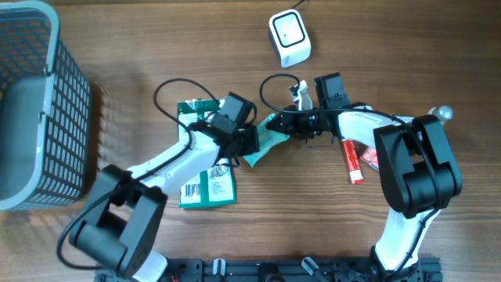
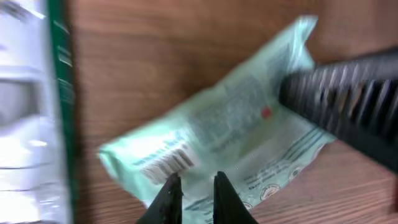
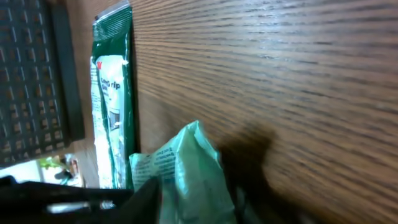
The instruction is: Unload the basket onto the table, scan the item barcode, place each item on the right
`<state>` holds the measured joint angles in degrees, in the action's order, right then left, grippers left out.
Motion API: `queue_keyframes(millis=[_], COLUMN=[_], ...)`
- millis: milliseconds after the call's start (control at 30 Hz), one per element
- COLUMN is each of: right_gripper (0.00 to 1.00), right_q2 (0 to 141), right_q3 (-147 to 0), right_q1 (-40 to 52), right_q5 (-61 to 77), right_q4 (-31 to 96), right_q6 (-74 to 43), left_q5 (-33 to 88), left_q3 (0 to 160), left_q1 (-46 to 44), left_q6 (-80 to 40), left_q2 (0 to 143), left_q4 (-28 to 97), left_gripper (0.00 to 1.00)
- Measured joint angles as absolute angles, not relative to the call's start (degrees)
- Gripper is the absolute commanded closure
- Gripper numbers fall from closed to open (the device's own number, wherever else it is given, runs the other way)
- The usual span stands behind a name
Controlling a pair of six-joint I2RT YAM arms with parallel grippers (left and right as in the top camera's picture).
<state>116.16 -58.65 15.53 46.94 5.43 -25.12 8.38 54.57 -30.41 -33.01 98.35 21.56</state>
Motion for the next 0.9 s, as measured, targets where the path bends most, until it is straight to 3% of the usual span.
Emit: queue_keyframes(millis=[400,533,733,900], right_gripper=[0.32,0.36,0.61,0.63], right_q2=[115.7,115.6,115.6,115.8], right_q3=[-59.8,-59.8,-59.4,-59.1], right_q1=[15.6,15.6,13.2,12.6], right_q5=[50.7,51.3,51.5,51.0], right_q4=[11.4,14.2,18.9,19.3], right_q6=[-25.5,-25.4,-25.2,-24.8], left_q5=[7.3,7.3,7.3,7.3], left_q3=[54.5,54.5,54.5,54.5], left_q1=[-30.9,-31.0,-31.0,-31.0], left_q6=[-32.8,-32.8,-32.7,-32.7], left_q2=[99.4,99.9,99.9,99.9], left_q4=[22.5,22.3,22.3,22.3], left_gripper=[0.89,0.89,0.89,0.89])
